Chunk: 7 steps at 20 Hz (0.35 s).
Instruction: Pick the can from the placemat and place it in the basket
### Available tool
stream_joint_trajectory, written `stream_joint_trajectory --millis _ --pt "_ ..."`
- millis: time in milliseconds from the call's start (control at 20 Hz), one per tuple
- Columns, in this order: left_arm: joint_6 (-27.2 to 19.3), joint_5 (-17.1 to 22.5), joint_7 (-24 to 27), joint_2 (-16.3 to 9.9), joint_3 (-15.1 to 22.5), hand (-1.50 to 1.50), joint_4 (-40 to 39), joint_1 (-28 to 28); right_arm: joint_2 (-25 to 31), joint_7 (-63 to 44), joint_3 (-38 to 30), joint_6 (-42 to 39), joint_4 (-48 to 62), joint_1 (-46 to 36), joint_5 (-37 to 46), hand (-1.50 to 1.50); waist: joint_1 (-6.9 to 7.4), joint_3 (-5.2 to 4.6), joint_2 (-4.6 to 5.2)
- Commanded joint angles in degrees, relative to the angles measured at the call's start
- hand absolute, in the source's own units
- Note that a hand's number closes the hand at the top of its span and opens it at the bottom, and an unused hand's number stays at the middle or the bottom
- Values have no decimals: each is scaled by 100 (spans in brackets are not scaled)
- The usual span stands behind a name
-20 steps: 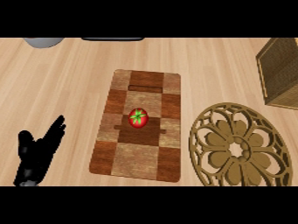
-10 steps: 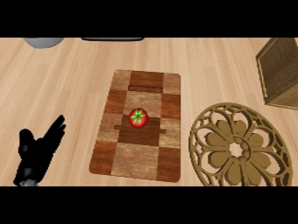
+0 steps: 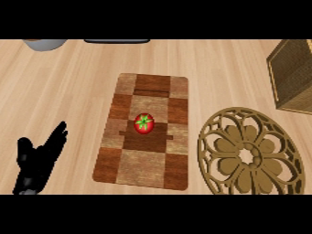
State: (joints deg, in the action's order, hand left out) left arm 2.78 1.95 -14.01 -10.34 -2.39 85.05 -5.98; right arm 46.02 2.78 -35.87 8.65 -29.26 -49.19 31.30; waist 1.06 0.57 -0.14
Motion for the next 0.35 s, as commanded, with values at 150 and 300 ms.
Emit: stream_joint_trajectory --millis 150,300 --pt "-3 -49 -128 63 11 0 -263 -250 566 70 -536 38 143 322 -486 -150 -67 -52 33" --pt "-6 -18 -168 50 -65 0 -416 -139 1129 217 -783 -543 421 678 -705 -150 -109 -49 38"
